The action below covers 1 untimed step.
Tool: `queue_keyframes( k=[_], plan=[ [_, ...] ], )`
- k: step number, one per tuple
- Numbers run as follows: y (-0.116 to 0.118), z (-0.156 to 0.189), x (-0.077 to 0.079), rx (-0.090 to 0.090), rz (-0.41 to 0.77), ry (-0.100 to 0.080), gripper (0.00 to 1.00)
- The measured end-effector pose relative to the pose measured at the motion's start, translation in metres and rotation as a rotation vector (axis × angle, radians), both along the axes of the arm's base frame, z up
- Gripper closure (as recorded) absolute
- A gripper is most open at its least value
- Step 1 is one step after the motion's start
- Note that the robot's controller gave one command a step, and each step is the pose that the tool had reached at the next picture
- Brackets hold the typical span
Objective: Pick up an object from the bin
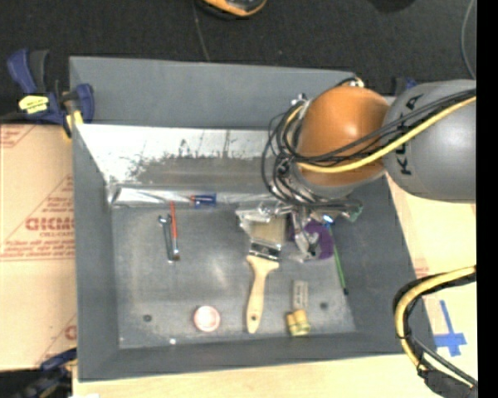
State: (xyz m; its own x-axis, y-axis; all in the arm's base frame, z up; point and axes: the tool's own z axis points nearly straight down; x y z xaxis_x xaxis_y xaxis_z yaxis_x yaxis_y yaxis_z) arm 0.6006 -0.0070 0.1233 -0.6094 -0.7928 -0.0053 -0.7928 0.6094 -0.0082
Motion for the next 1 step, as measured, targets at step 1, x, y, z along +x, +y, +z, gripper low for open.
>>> queue_keyframes(
  k=[1],
  plan=[
    [-0.0003,-0.0346,0.0045,-0.001,0.292,-0.004,0.00]
  ],
)
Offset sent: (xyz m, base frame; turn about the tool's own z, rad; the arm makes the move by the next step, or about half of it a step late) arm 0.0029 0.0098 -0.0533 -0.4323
